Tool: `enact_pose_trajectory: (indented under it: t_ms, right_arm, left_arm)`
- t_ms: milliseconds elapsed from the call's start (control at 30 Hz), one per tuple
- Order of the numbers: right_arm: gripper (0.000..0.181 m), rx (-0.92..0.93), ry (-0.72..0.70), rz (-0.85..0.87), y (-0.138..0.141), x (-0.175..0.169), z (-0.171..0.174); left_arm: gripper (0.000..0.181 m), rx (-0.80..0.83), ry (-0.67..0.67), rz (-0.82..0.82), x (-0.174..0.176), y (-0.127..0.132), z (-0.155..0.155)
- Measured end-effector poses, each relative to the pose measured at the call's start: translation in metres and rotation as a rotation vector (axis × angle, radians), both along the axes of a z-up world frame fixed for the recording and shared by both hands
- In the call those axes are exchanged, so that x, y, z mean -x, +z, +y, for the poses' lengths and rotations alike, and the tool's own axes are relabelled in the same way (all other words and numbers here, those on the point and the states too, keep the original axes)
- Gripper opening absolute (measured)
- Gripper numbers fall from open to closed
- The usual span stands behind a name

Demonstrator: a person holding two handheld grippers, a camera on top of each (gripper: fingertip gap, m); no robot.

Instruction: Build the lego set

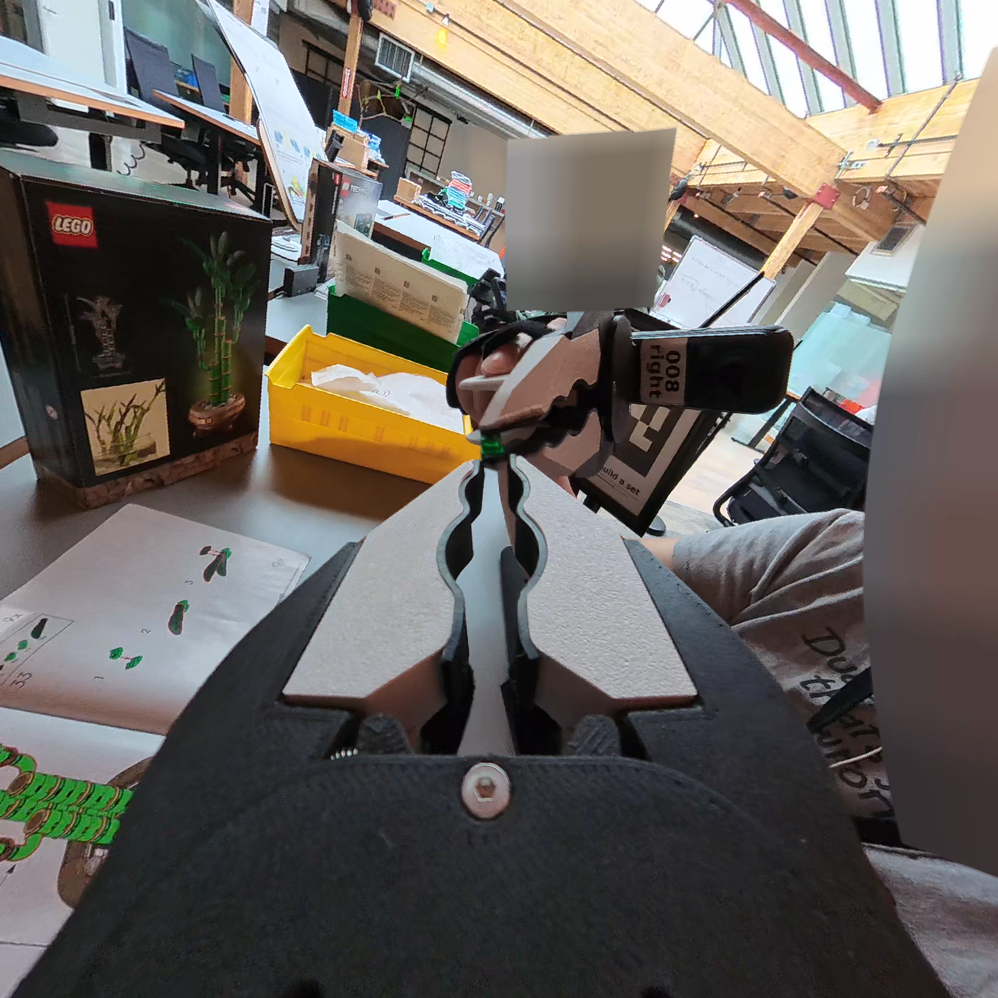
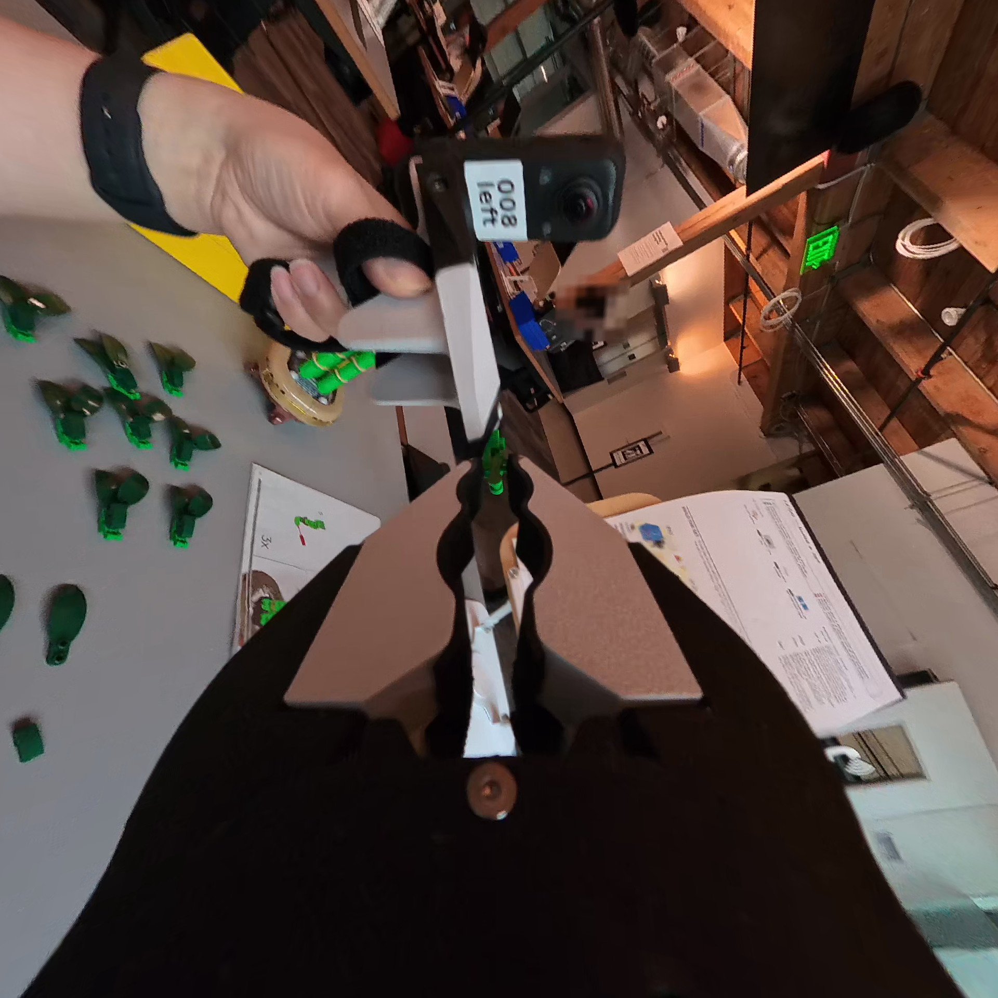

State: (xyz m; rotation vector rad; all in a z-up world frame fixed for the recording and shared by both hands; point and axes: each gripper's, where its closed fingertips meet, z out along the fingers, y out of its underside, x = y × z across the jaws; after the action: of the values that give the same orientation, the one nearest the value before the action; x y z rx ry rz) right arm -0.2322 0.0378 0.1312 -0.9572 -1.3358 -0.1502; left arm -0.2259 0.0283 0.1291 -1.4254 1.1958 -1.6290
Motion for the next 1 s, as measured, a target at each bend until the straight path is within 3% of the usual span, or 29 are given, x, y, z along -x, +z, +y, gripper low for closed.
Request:
enact_pose_trajectory:
  t_ms: [67, 233, 733, 1000]
  right_arm:
    - [0.008, -0.01, -0.024, -0.011, 0.002, -0.005, 0.0]
    - [0.007, 0.011, 0.068, 0.032, 0.01, 0.0, -0.018]
    - [0.008, -0.056, 0.044, -0.019, 0.005, 0.004, -0.013]
    - [0.011, -0.059, -0.029, 0.04, 0.01, 0.007, 0.001]
  left_arm:
    - [0.02, -0.013, 0.023, -0.029, 0.004, 0.006, 0.002]
    - [0.03, -0.055, 0.043, -0.063, 0.008, 0.014, 0.0]
    - [0.005, -0.025, -0.033, -0.037, 0.004, 0.009, -0.009]
    - [0.005, -0.098, 0.1, -0.042, 0.006, 0.015, 0.003]
